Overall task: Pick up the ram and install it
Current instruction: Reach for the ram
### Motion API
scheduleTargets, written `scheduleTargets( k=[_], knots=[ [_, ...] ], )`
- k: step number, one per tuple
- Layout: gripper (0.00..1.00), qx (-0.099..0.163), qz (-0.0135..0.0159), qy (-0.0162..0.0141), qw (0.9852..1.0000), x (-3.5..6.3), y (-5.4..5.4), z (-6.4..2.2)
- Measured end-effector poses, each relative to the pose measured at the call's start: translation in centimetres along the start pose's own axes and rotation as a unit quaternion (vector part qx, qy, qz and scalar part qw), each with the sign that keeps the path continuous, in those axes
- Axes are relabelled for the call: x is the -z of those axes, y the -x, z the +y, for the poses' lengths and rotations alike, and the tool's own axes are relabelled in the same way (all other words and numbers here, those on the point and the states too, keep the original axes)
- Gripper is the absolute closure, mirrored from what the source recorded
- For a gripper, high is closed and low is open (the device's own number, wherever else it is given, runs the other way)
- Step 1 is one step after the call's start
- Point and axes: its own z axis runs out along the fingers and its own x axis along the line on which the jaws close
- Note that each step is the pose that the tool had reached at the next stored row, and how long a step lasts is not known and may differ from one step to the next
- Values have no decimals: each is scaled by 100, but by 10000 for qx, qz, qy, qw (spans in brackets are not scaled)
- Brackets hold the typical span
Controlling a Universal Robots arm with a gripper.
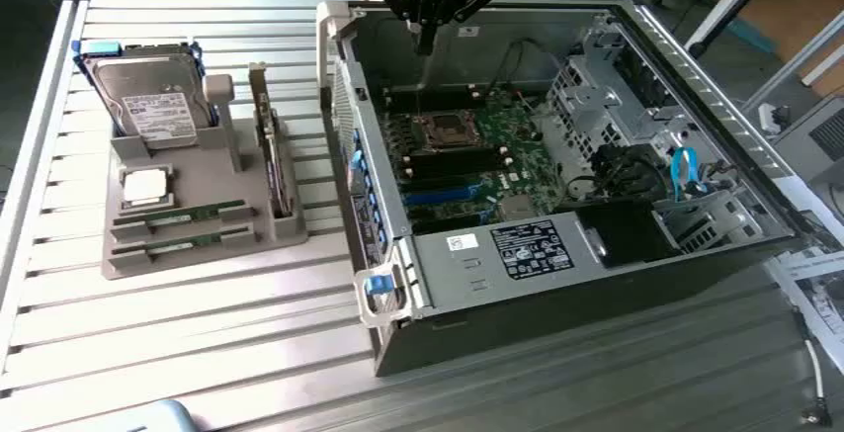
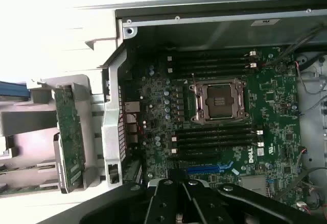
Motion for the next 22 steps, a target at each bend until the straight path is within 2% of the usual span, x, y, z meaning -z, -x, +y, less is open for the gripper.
scheduleTargets(
  k=[22],
  knots=[
    [89, 0, 0, 1, 10000, 4, -148, -11]
  ],
)
